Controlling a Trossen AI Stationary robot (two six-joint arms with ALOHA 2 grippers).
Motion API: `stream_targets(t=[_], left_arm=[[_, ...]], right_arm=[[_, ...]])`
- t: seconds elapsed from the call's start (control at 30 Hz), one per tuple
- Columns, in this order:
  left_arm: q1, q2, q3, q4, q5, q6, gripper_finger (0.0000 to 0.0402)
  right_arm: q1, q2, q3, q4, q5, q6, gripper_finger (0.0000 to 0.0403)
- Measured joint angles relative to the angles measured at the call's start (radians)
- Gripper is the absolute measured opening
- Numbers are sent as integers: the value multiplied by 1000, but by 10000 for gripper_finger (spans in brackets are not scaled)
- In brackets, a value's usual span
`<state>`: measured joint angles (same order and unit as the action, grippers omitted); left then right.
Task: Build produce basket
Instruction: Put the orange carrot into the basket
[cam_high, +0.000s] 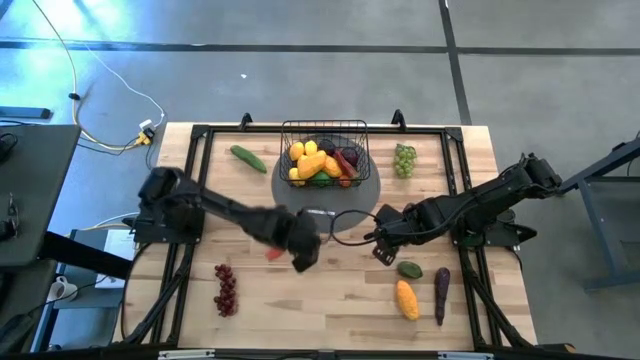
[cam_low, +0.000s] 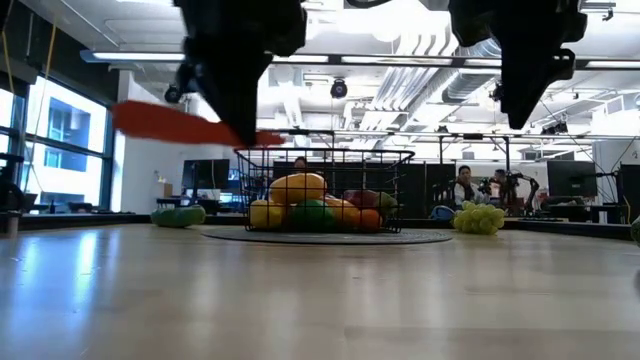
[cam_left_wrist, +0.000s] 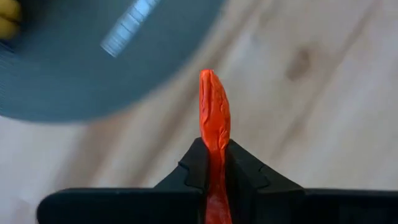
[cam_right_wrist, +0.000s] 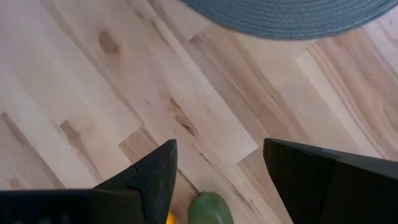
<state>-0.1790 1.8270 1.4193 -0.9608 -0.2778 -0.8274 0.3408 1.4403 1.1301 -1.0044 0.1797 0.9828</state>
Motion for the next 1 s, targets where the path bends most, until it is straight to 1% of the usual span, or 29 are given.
stream_targets(t=[0.13,0.27,0.43,0.5,0.7,0.87,1.0], left_arm=[[100,-61,0,-12,-29,136,17],[213,-122,1,20,-42,287,17],[358,-187,1,123,-40,497,17],[415,-202,1,194,-19,588,17],[565,-220,2,418,97,819,17],[629,-221,2,582,159,984,17],[664,-221,2,654,261,1127,17]], right_arm=[[-1,0,0,1,29,58,220],[-1,0,0,11,59,119,220],[-10,0,0,37,113,212,220],[-21,0,0,36,124,247,220],[-57,0,0,35,128,325,220],[-80,0,0,37,134,369,220],[-94,0,0,37,146,405,220]])
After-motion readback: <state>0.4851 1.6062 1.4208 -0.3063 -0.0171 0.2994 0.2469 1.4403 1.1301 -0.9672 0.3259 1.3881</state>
